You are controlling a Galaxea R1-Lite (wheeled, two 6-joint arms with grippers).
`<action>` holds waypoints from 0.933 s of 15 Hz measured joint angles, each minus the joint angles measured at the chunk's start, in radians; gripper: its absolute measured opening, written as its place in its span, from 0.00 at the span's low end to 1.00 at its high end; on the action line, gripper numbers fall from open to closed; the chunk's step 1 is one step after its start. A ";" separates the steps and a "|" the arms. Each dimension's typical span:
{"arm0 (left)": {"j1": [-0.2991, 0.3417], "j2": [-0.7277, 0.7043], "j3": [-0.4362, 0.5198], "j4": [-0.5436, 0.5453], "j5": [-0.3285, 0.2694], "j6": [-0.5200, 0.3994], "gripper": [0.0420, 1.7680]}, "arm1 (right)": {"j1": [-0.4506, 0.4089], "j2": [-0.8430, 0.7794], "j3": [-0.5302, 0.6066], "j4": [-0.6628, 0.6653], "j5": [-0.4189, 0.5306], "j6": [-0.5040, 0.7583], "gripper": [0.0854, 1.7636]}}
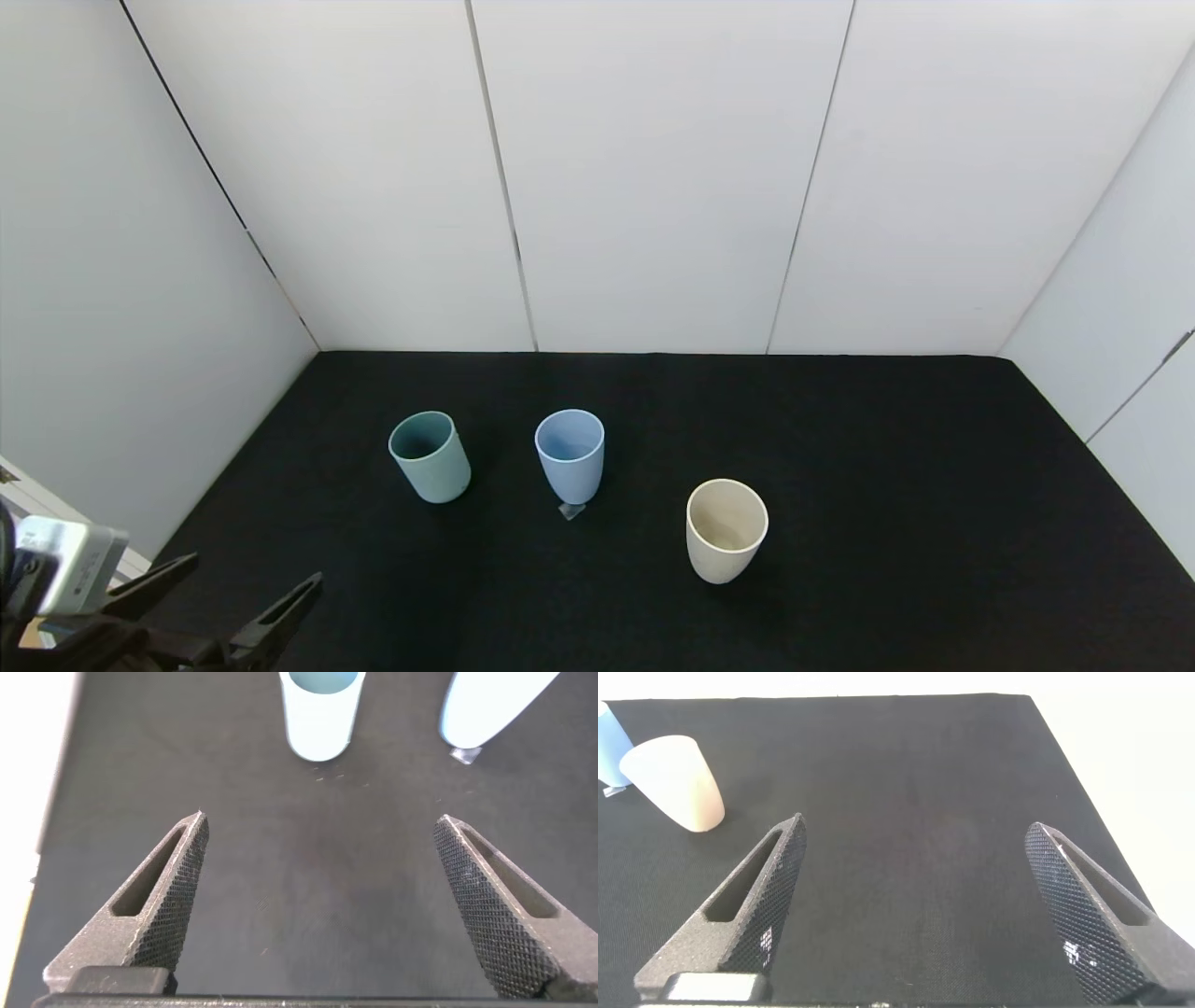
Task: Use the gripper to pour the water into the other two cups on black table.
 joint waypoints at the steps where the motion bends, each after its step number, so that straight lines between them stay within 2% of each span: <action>1: 0.000 -0.056 0.008 0.042 0.008 0.001 0.97 | 0.000 0.000 0.000 0.000 0.000 0.000 0.97; 3: 0.015 -0.177 0.011 0.169 -0.011 0.003 0.97 | 0.000 0.000 0.000 0.000 0.000 0.000 0.97; 7: 0.042 -0.470 -0.042 0.528 -0.050 -0.002 0.97 | 0.000 0.000 0.000 0.000 0.000 0.000 0.97; 11: 0.074 -0.699 -0.076 0.663 -0.093 -0.004 0.97 | 0.000 0.000 0.000 0.000 0.000 0.000 0.97; 14: 0.095 -0.833 -0.095 0.810 -0.134 0.002 0.97 | 0.000 0.000 0.000 0.000 0.000 0.000 0.97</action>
